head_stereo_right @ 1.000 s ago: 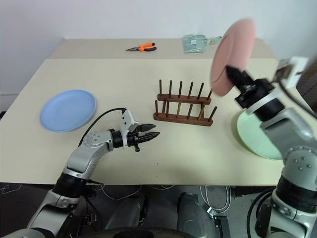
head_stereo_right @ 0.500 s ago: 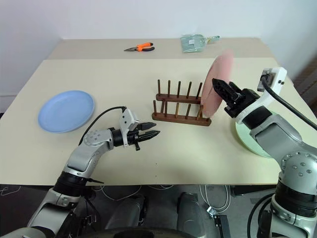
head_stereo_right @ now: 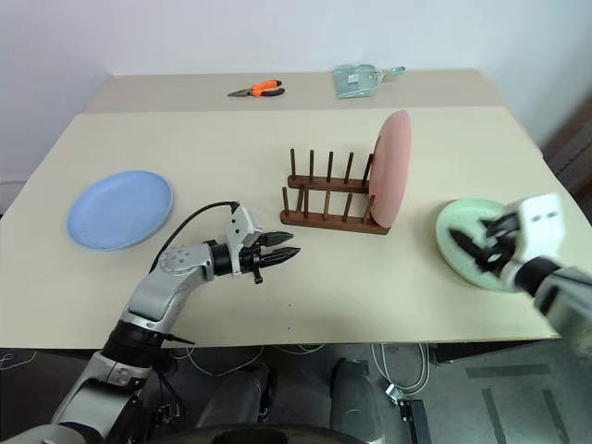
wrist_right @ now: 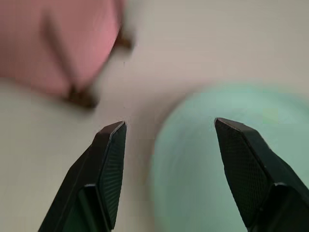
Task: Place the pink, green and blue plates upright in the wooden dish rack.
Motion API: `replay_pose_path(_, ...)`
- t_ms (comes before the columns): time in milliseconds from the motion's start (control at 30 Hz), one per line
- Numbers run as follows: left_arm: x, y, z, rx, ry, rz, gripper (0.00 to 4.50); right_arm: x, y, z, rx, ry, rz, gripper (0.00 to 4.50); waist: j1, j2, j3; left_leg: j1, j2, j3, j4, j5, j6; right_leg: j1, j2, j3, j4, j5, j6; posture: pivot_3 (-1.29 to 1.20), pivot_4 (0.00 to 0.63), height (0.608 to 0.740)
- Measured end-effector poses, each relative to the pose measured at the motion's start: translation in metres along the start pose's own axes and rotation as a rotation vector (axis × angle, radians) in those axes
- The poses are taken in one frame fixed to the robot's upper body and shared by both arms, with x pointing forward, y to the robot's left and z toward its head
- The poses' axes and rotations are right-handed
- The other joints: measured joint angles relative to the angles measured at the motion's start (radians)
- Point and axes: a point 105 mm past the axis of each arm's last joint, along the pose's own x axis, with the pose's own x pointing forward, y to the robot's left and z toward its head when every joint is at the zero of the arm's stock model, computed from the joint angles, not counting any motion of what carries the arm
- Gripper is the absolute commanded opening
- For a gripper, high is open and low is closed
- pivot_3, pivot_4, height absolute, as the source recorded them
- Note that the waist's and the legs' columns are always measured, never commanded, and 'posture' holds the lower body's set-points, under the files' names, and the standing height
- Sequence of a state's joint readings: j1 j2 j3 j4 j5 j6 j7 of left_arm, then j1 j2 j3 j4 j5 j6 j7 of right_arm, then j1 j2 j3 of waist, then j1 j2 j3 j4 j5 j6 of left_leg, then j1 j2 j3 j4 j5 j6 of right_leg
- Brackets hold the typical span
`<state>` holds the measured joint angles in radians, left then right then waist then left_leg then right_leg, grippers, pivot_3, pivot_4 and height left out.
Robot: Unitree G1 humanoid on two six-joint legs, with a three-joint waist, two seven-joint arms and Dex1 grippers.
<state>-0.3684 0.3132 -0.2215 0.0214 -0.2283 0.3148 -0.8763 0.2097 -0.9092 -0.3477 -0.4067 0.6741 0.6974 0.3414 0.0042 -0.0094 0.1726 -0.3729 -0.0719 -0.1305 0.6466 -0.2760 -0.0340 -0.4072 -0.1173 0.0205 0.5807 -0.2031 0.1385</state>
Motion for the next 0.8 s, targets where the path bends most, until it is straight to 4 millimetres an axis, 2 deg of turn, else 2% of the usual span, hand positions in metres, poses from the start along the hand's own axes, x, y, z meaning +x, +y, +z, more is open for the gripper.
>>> replay_pose_path(100,0.000,0.001,-0.001,-0.003,0.002,0.000,1.66,0.008,0.005,-0.022,-0.094,0.096,-0.021,2.10,0.007,0.000,0.000,-0.001,0.000,0.000,0.000,0.000,0.000,0.000,-0.001,0.000,-0.001,0.000,0.000,0.00,0.150,0.740)
replay_pose_path(167,0.000,0.001,-0.002,-0.003,0.004,-0.001,1.66,0.010,-0.003,-0.031,-0.136,0.134,-0.068,1.09,0.010,-0.001,0.000,-0.001,-0.001,0.000,0.000,0.000,0.000,0.000,-0.001,0.000,-0.001,0.000,0.000,0.00,0.150,0.740)
replay_pose_path(233,0.000,0.000,-0.002,-0.002,0.004,-0.003,1.66,0.012,-0.009,-0.030,-0.168,0.136,-0.100,0.13,0.011,-0.001,0.000,-0.001,-0.001,0.000,0.000,0.000,0.000,0.000,-0.001,0.000,-0.001,0.000,0.000,0.00,0.150,0.740)
replay_pose_path(300,-0.001,0.000,-0.002,0.000,0.004,-0.003,1.66,0.014,-0.013,-0.021,-0.195,0.099,-0.123,0.03,0.010,-0.002,0.000,-0.001,-0.001,-0.001,0.000,0.000,0.000,0.000,-0.001,0.000,-0.001,0.000,0.000,0.00,0.150,0.740)
replay_pose_path(467,-0.001,0.000,-0.001,0.003,0.002,-0.003,1.66,0.016,-0.019,-0.020,-0.177,0.077,-0.153,0.03,0.010,-0.002,0.000,-0.001,-0.001,-0.001,0.000,0.000,0.000,0.000,-0.001,0.000,-0.001,0.000,0.000,0.00,0.150,0.740)
replay_pose_path(533,-0.001,0.001,-0.001,0.005,0.002,-0.001,1.66,0.017,-0.028,0.003,-0.121,-0.043,-0.195,0.03,0.007,-0.002,0.001,-0.001,-0.001,0.000,0.000,0.000,0.000,0.000,-0.001,0.000,-0.001,0.000,0.000,0.00,0.150,0.740)
replay_pose_path(567,-0.001,0.001,-0.001,0.006,0.001,-0.002,1.66,0.015,-0.036,0.025,-0.077,-0.147,-0.222,0.03,0.005,-0.001,0.001,0.000,-0.001,0.000,0.000,0.000,0.000,0.000,-0.001,0.001,-0.001,0.000,0.000,0.00,0.150,0.740)
replay_pose_path(633,-0.001,0.000,-0.001,0.007,-0.001,-0.001,1.66,0.003,-0.050,0.084,0.029,-0.409,-0.256,0.03,0.001,0.002,0.003,0.000,-0.001,0.000,0.000,0.000,0.000,0.000,-0.001,0.001,0.000,0.001,0.000,0.00,0.150,0.740)
replay_pose_path(700,0.000,-0.001,0.000,0.008,-0.005,-0.005,1.66,-0.025,-0.055,0.149,0.134,-0.703,-0.223,0.03,0.002,0.004,0.003,0.000,0.000,-0.001,-0.001,0.000,0.000,0.000,0.000,0.000,0.000,0.001,0.001,0.00,0.150,0.740)
replay_pose_path(733,-0.001,0.000,-0.001,0.008,-0.005,-0.003,1.66,-0.041,-0.050,0.176,0.182,-0.828,-0.165,0.03,0.005,0.004,0.004,0.000,0.000,-0.003,-0.001,0.000,0.000,0.000,0.001,-0.001,0.000,0.002,0.002,0.00,0.150,0.740)
replay_pose_path(800,-0.001,0.001,-0.001,0.006,-0.003,0.000,1.66,-0.068,-0.019,0.225,0.249,-1.040,0.054,0.03,0.006,0.004,0.003,0.000,0.001,-0.005,-0.004,0.000,0.000,-0.001,0.001,-0.002,0.000,0.004,-0.001,0.00,0.150,0.740)
